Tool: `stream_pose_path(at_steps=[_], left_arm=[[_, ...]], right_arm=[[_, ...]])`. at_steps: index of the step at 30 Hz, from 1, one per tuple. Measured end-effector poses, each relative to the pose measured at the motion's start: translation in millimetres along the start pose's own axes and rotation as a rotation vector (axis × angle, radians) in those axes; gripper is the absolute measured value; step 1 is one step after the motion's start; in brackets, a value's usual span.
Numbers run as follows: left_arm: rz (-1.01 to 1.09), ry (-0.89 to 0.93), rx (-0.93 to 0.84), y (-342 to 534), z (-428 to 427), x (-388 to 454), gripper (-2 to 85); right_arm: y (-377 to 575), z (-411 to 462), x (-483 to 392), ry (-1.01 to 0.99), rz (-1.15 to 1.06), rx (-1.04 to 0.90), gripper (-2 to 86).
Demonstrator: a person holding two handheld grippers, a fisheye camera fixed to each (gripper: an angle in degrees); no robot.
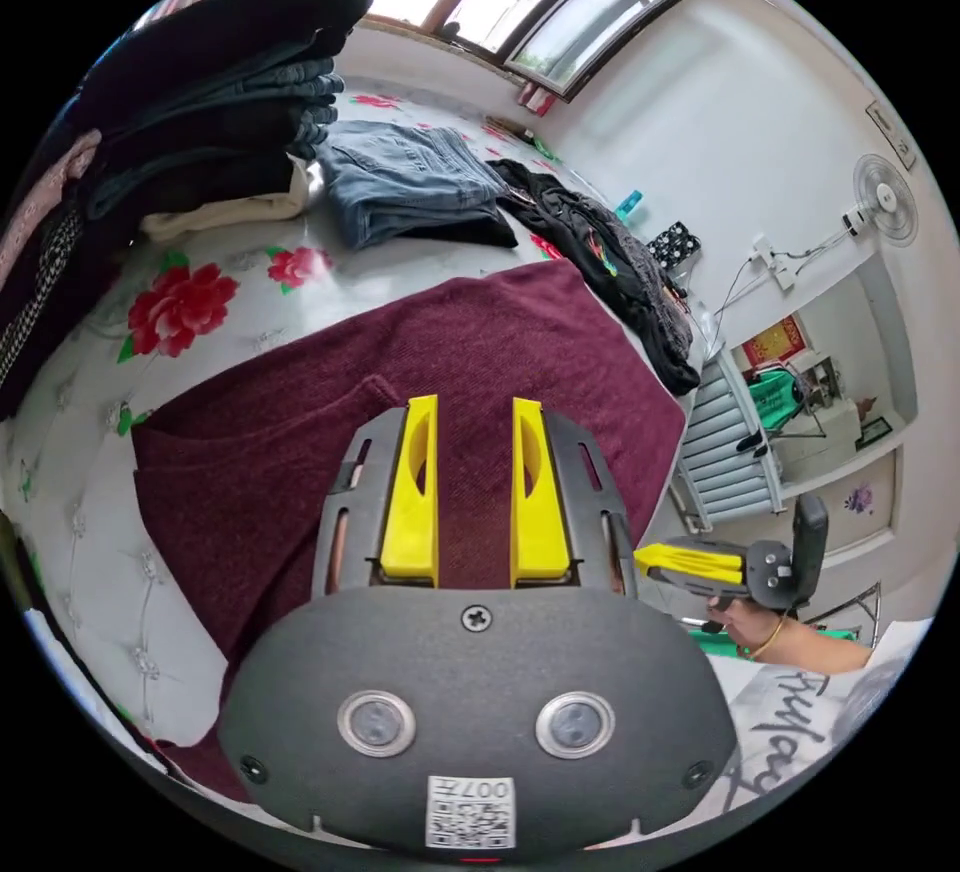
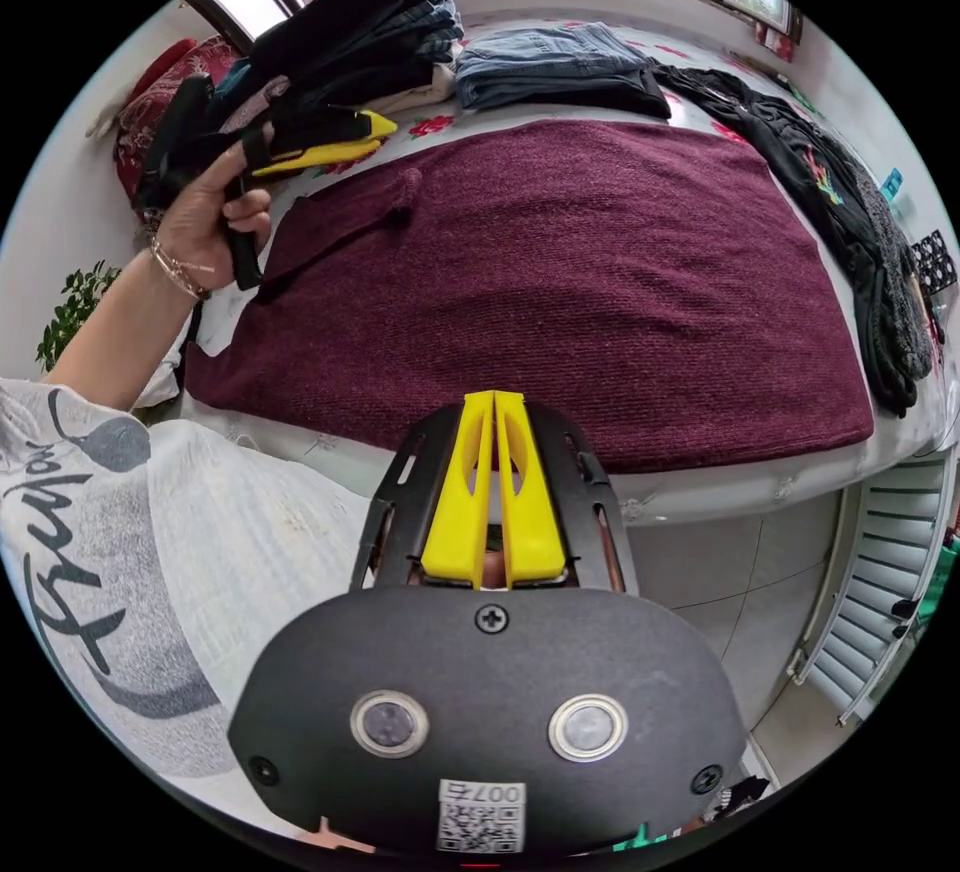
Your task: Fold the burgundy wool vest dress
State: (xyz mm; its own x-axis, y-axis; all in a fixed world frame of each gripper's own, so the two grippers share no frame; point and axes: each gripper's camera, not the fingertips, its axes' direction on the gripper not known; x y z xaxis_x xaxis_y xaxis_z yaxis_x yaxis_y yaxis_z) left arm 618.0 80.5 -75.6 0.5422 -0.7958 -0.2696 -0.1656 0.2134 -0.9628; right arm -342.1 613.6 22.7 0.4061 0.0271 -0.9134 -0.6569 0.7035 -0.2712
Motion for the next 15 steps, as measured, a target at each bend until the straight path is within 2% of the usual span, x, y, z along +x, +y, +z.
stream_pose_path(at_steps=[3, 6, 11, 15], left_arm=[[0.048, -0.012, 0.046, 50.7, -25.7, -11.5, 8.7], [-0.021, -0.060, 0.081, 96.7, -60.2, -43.0, 7.9], [-0.454, -0.344, 0.066, 220.0, -133.2, -109.8, 7.5], [-0.652, -0.591, 0.146, 273.7, -170.6, -110.7, 7.6]], right_arm=[[7.4, -3.5, 5.5, -0.007, 0.007, 0.014, -0.2], [9.2, -0.2, 10.8, -0.029, 0.001, 0.008, -0.2], [-1.5, 2.3, 9.2, -0.089, -0.041, 0.014, -0.2], [-14.8, 2.4, -5.9, -0.122, -0.123, 0.007, -0.2]])
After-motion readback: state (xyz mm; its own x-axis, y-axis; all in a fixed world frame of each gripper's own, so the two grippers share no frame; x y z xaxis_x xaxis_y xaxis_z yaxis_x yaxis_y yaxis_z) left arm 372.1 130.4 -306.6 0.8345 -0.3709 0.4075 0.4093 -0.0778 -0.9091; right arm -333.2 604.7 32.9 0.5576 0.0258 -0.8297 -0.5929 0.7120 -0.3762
